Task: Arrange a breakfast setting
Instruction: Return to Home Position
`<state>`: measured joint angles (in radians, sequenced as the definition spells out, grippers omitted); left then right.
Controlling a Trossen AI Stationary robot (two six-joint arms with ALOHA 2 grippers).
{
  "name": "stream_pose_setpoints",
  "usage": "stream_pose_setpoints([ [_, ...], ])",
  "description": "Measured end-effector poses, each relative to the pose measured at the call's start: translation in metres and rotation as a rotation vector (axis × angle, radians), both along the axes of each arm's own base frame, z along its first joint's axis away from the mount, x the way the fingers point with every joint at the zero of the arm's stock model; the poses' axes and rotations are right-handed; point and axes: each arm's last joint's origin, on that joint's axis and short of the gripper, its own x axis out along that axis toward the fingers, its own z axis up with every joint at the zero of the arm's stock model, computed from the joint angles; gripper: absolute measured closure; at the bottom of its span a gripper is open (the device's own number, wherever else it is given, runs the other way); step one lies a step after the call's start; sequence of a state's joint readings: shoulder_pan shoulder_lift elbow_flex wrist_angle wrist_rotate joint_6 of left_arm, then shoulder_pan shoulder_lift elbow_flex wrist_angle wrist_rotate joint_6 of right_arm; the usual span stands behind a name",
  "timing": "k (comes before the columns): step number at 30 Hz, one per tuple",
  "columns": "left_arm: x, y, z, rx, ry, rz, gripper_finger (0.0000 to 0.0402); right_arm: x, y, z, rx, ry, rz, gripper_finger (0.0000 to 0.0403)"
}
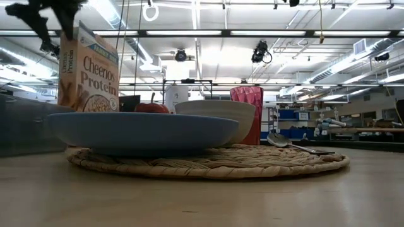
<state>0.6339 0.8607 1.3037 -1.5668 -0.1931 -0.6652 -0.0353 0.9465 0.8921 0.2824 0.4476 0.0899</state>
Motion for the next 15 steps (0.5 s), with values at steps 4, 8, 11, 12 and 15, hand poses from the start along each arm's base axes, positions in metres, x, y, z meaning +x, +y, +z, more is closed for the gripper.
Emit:
stream_pose_setpoints([
  [4,-0.010,-0.014,0.024,-0.027,-0.172,-0.086,0.0084,-0.004,0.000,0.005,-0.055,-0.014,-0.012,0.0081],
  [8,-0.022,-0.027,0.040,-0.017,-0.303,-0.187,0.0101,-0.009,0.001,0.011,-0.124,-0.029,-0.012,0.0132],
  [11,-0.027,-0.033,0.048,0.108,-0.418,-0.303,0.0136,-0.011,0.002,0.012,-0.156,-0.024,0.016,0.0190],
  [12,-0.025,-0.033,0.050,0.172,-0.470,-0.341,0.0151,-0.010,0.002,0.012,-0.161,-0.020,0.024,0.0213],
  [15,-0.015,-0.029,0.046,0.309,-0.649,-0.406,0.0205,-0.008,0.003,0.009,-0.159,0.005,0.070,0.0297],
])
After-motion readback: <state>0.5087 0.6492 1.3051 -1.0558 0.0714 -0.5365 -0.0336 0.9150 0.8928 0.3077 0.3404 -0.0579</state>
